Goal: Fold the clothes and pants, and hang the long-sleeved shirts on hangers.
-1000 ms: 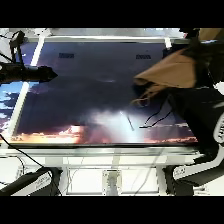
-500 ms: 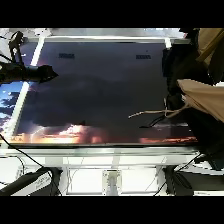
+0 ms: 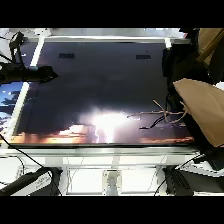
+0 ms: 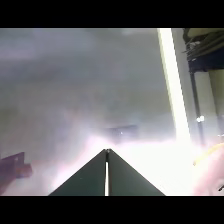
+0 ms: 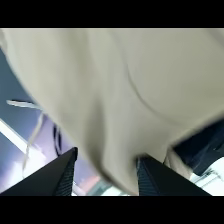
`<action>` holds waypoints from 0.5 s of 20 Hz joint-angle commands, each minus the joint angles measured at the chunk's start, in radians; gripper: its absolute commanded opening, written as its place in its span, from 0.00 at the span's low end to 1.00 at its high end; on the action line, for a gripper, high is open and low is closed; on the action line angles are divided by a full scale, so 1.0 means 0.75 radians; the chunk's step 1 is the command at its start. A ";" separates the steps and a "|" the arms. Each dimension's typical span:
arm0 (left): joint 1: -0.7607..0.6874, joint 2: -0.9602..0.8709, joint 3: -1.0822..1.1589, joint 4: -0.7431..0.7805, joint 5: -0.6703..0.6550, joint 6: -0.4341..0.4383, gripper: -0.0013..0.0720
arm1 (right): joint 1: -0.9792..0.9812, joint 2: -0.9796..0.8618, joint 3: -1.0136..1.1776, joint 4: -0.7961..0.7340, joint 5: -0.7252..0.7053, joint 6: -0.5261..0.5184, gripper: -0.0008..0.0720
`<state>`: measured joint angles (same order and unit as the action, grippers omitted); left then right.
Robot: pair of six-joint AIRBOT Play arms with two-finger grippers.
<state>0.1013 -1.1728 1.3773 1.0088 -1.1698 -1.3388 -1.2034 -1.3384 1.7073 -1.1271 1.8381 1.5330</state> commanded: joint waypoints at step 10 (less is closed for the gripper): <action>-0.001 -0.003 -0.001 0.001 -0.050 -0.001 0.05 | 0.160 0.227 0.425 1.019 -0.055 -0.006 0.03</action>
<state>0.1013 -1.1748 1.3773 1.0092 -1.2030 -1.3392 -1.1564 -1.2285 2.0384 -0.6579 1.8271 1.5890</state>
